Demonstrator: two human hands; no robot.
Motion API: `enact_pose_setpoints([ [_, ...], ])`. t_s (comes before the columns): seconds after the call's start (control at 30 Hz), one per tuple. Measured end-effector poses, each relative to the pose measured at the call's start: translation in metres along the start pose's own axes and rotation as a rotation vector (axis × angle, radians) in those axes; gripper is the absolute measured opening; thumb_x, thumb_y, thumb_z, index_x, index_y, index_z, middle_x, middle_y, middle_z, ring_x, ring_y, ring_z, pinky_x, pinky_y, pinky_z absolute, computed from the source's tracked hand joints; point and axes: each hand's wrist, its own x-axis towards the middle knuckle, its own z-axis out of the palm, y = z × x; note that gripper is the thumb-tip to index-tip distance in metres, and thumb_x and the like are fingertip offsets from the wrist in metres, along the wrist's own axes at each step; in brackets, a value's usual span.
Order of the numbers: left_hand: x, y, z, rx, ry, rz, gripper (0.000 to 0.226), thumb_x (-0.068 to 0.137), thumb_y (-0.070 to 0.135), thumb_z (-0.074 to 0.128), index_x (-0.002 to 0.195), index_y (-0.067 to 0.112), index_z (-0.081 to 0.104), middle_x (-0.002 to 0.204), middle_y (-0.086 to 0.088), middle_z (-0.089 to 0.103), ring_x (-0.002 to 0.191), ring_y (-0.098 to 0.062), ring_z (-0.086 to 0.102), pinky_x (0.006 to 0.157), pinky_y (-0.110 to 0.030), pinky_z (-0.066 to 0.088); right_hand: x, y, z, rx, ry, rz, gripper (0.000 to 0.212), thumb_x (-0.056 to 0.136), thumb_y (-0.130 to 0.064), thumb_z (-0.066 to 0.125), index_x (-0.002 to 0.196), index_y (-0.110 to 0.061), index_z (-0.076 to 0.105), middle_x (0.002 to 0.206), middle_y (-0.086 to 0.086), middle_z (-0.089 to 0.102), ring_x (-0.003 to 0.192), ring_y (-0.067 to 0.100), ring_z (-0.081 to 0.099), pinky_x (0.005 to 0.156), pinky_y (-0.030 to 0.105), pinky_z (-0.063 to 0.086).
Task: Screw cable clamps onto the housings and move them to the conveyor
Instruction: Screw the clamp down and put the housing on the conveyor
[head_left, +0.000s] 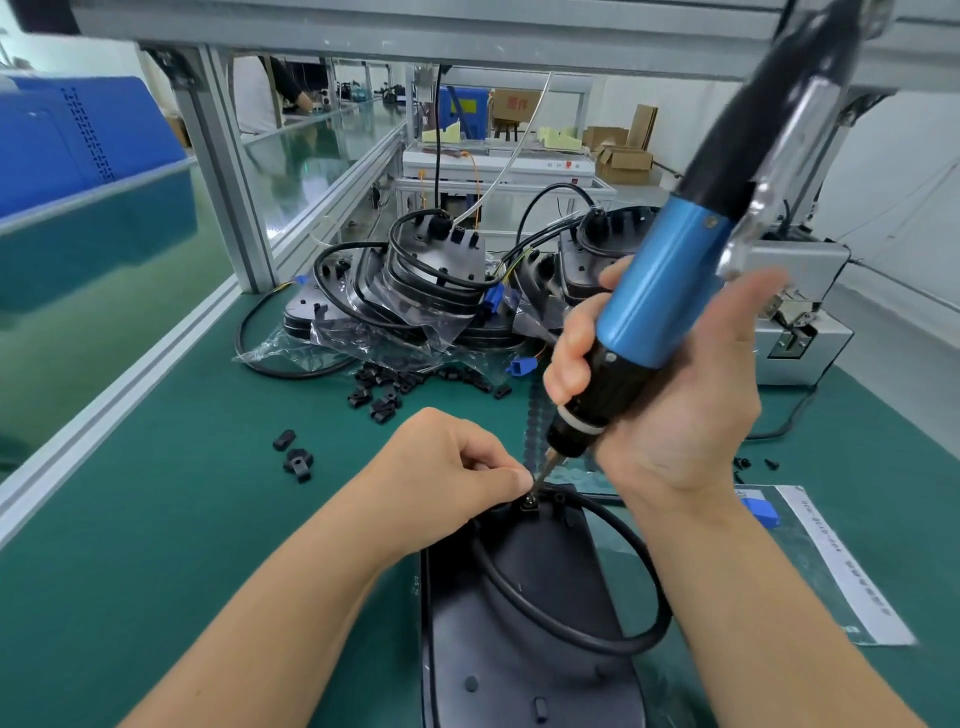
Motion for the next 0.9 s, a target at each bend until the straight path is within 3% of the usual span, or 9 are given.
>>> enact_pose_setpoints([
  [0.1,-0.002,0.003,-0.005,0.066,-0.042,0.019,0.006,0.077,0.028,0.076,0.072,0.027,0.076,0.079,-0.002,0.074,0.082,-0.028,0.067,0.081,-0.042,0.055,0.001,-0.022,-0.019,-0.084,0.190,-0.010,0.058,0.087,-0.066,0.032,0.089,-0.012,0.053,0.063,0.005,0.056,0.046,0.018,0.048,0.050,0.024,0.040],
  [0.3,-0.004,0.014,-0.027,0.271,-0.157,0.012,0.006,0.079,0.026,0.076,0.074,0.025,0.077,0.075,0.015,0.074,0.073,-0.005,0.068,0.067,-0.011,0.050,-0.009,-0.070,-0.071,-0.337,0.553,0.082,0.067,0.073,-0.079,0.050,0.096,-0.016,0.047,0.062,0.002,0.056,0.047,0.016,0.049,0.046,0.024,0.045],
  [0.43,0.013,0.025,-0.030,0.344,-0.286,-0.047,0.026,0.081,0.046,0.071,0.069,0.023,0.072,0.058,0.013,0.058,0.051,-0.006,0.050,0.052,-0.013,0.039,-0.026,-0.062,-0.097,-0.417,0.720,0.137,0.057,0.080,-0.074,0.048,0.096,-0.019,0.049,0.057,0.000,0.057,0.044,0.015,0.050,0.045,0.025,0.046],
  [0.53,0.041,0.025,-0.011,0.437,-0.183,-0.022,0.008,0.085,0.034,0.071,0.089,0.029,0.075,0.085,0.011,0.071,0.078,-0.007,0.063,0.076,-0.020,0.050,-0.034,-0.055,-0.108,-0.479,0.761,0.158,0.046,0.086,-0.069,0.046,0.091,-0.023,0.050,0.057,-0.001,0.061,0.046,0.015,0.056,0.045,0.024,0.050],
  [0.6,0.059,0.023,0.001,0.610,-0.267,0.007,0.032,0.086,0.022,0.071,0.117,0.028,0.067,0.115,0.004,0.066,0.099,-0.013,0.061,0.092,-0.025,0.046,-0.036,-0.054,-0.115,-0.519,0.797,0.202,0.043,0.089,-0.065,0.046,0.091,-0.022,0.050,0.063,0.003,0.065,0.051,0.017,0.063,0.048,0.027,0.054],
  [0.67,0.072,0.018,0.003,0.790,-0.436,0.044,0.052,0.087,0.023,0.070,0.135,0.032,0.052,0.136,0.003,0.052,0.120,-0.015,0.051,0.098,-0.021,0.035,-0.039,-0.054,-0.124,-0.612,0.836,0.282,0.047,0.091,-0.062,0.046,0.088,-0.015,0.051,0.073,0.013,0.067,0.060,0.023,0.065,0.059,0.032,0.057],
  [0.73,0.082,0.012,-0.001,0.897,-0.492,0.066,0.062,0.086,0.029,0.070,0.142,0.035,0.044,0.144,0.005,0.043,0.133,-0.015,0.039,0.103,-0.022,0.027,-0.045,-0.056,-0.134,-0.744,0.897,0.357,0.050,0.090,-0.062,0.044,0.081,-0.012,0.046,0.077,0.026,0.052,0.065,0.024,0.051,0.069,0.036,0.046],
  [0.8,0.088,0.005,-0.003,0.931,-0.470,0.080,0.062,0.085,0.032,0.071,0.142,0.035,0.044,0.144,0.004,0.042,0.134,-0.015,0.036,0.108,-0.025,0.026,-0.048,-0.056,-0.138,-0.813,0.948,0.378,0.046,0.090,-0.057,0.043,0.072,-0.015,0.039,0.073,0.016,0.036,0.069,0.023,0.036,0.069,0.037,0.036],
  [0.9,0.090,-0.003,-0.001,0.865,-0.385,0.116,0.055,0.084,0.038,0.071,0.136,0.034,0.052,0.135,0.004,0.046,0.127,-0.015,0.042,0.109,-0.028,0.031,-0.045,-0.057,-0.135,-1.033,0.994,0.354,0.047,0.095,-0.047,0.041,0.061,-0.015,0.034,0.065,0.006,0.041,0.067,0.026,0.037,0.059,0.033,0.033],
])
